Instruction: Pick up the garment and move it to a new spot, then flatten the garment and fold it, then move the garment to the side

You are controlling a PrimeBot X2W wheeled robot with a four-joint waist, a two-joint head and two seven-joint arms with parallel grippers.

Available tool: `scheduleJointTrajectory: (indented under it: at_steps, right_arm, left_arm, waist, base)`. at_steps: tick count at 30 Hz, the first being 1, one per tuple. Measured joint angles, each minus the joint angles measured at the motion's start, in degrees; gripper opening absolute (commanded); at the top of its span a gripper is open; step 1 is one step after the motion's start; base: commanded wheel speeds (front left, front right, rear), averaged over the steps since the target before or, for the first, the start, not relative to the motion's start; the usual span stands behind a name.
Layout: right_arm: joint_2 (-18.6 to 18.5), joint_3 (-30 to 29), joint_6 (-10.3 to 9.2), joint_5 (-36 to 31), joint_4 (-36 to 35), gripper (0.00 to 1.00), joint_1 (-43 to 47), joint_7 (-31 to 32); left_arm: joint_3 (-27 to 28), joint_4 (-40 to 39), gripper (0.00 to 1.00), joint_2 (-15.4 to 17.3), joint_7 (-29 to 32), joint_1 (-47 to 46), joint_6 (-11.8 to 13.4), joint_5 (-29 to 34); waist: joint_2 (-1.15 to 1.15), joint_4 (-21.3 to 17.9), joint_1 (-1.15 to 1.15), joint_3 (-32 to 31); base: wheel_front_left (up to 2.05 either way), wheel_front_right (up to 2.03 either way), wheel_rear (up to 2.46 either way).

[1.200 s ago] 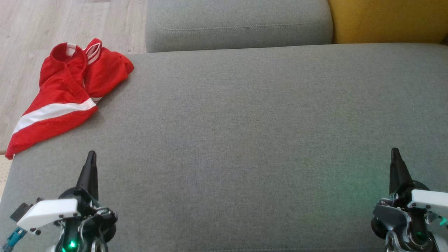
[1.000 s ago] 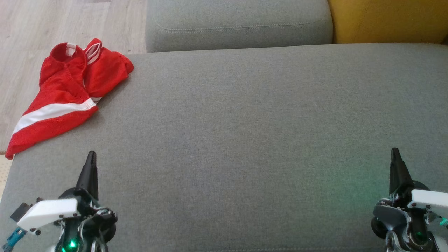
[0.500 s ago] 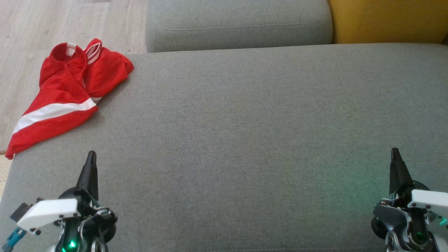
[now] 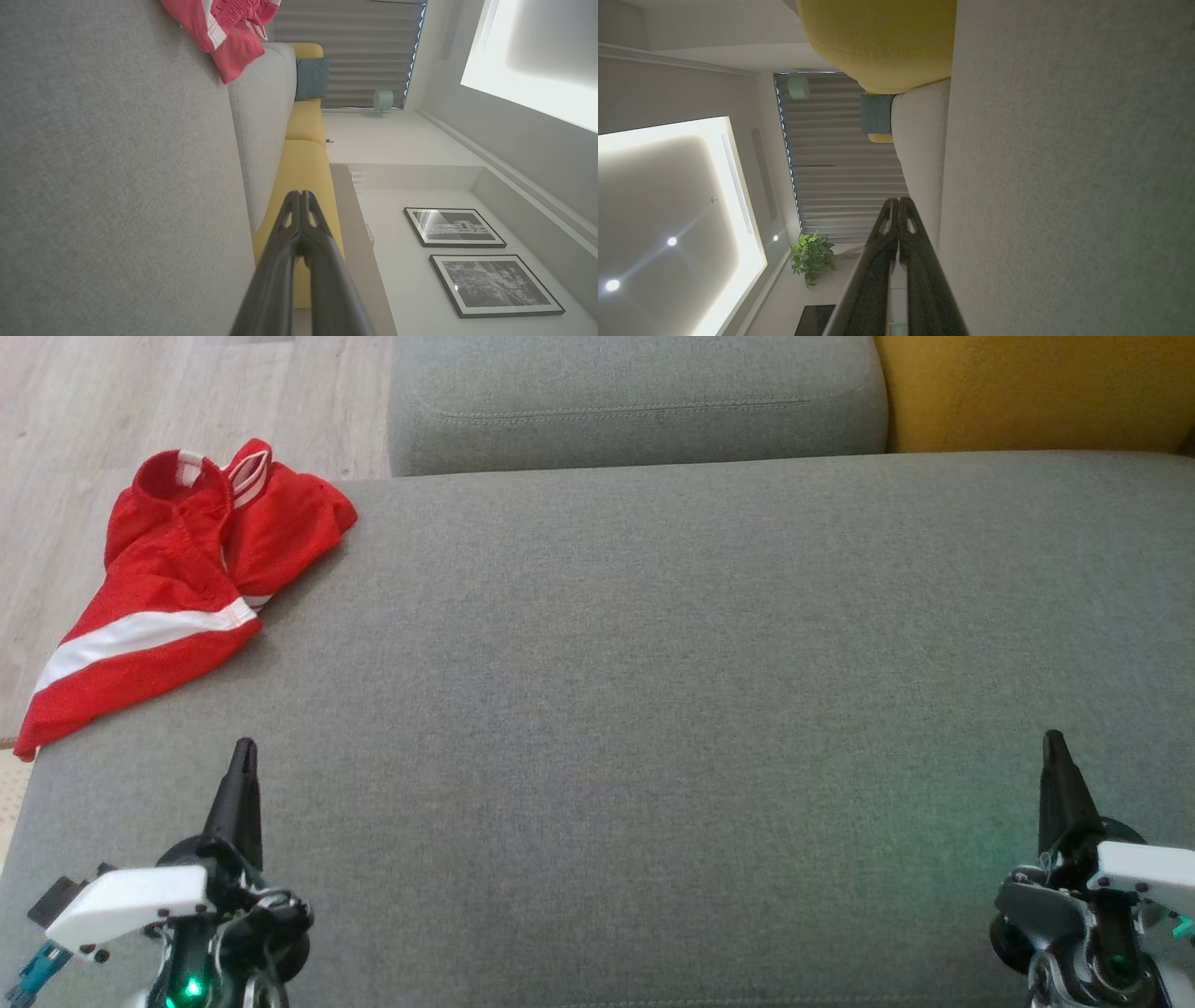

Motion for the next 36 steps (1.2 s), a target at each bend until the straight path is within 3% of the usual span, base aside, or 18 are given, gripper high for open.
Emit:
scheduleJointTrajectory:
  at_steps: [19,20,27,36]
  right_arm:
    - [0.0,0.0,0.0,0.0,0.0,0.0,0.0,0.0]
    - [0.0,0.0,0.0,0.0,0.0,1.0,0.0,0.0]
    - [0.31,0.22,0.0,-0.01,5.66,1.0,3.99,-0.07]
    - [0.32,1.7,0.0,-0.62,5.63,1.0,4.71,-1.2]
  left_arm:
    - [0.0,0.0,0.0,0.0,0.0,0.0,0.0,0.0]
    - [0.0,0.0,1.0,0.0,0.0,0.0,0.0,0.0]
    - [-0.27,5.6,1.0,-1.1,-0.11,4.75,0.27,-0.05]
    - [-1.42,4.9,1.0,-1.09,-1.6,5.21,0.52,-0.02]
  waist:
    - [0.0,0.0,0.0,0.0]
    - [0.0,0.0,0.0,0.0]
    - [0.0,-0.01,0.0,-0.01]
    - [0.0,-0.05,0.0,-0.15]
  base:
    - [0.0,0.0,0.0]
    - [0.0,0.0,0.0]
    - [0.0,0.0,0.0]
    - [0.0,0.0,0.0]
